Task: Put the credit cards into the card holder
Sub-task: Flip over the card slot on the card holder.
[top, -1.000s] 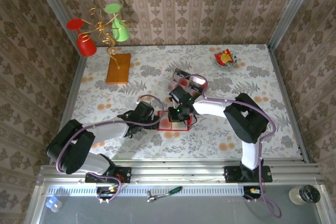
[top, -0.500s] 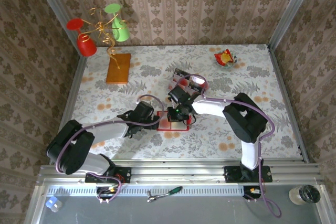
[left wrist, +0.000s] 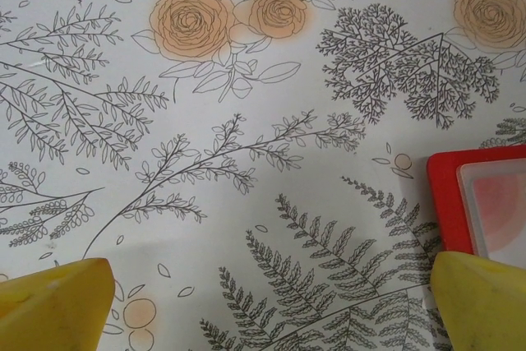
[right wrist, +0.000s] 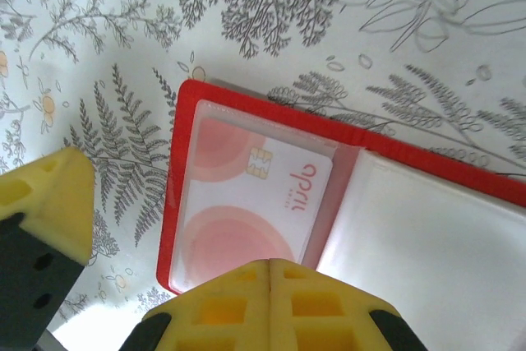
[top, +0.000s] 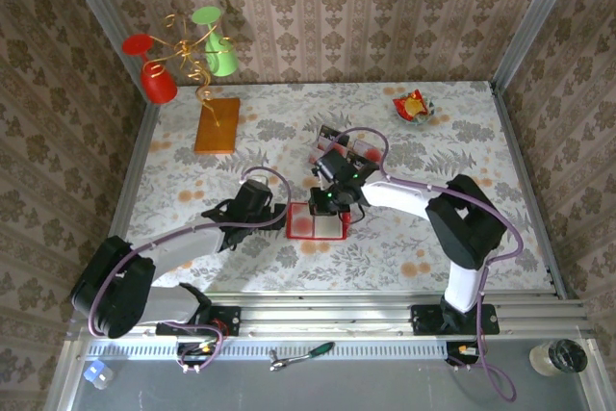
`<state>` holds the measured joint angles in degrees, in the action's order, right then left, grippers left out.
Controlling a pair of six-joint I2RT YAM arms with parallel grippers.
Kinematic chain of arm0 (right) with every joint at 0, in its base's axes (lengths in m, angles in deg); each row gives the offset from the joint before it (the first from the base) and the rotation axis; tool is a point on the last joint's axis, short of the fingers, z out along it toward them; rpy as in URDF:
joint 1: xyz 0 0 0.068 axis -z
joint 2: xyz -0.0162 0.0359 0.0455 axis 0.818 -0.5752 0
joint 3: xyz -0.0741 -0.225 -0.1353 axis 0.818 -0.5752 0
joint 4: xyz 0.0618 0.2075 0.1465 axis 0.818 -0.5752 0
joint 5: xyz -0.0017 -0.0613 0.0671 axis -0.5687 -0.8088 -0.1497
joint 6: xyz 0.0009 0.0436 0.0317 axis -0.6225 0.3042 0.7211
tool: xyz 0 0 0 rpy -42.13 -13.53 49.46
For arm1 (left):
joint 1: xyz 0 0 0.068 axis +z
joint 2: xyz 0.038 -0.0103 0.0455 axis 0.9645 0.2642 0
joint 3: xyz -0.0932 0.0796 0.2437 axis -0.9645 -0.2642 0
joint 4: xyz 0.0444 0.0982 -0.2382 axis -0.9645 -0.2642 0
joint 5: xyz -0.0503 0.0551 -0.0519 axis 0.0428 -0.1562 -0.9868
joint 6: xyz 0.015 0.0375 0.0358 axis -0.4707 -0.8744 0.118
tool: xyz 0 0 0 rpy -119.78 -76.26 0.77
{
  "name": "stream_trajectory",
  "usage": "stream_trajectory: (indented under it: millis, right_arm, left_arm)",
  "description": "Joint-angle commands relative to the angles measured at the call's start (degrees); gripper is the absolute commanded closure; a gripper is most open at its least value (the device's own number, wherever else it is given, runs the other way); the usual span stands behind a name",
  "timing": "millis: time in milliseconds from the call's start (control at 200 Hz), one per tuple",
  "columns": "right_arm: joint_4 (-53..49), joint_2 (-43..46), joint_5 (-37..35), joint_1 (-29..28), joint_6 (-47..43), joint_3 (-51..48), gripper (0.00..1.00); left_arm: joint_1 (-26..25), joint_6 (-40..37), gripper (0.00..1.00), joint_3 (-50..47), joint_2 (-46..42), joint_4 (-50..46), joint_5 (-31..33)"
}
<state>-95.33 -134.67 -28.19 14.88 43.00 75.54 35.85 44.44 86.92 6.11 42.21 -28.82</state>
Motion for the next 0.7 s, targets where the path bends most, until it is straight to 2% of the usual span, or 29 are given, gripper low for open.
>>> stream_trajectory:
  millis: [0,255,695]
  right_arm:
    - [-3.1,2.4,-2.7,1.3,-1.9,-1.4,0.93]
    - [-5.8,1.5,-5.4,4.6,-5.9,-1.8,0.89]
    - [-5.5,-1.3,-5.0,7.0,-8.2,-1.1,0.9]
  left_arm:
    - [0.5,-1.1,0.0,1.9,-1.5,-2.4,0.1]
    - [-0.7,-0.4,0.0,3.7,-1.9,-2.8,-1.4]
    - [-10.2,2.4,0.0,10.2,4.8,-2.2,1.2]
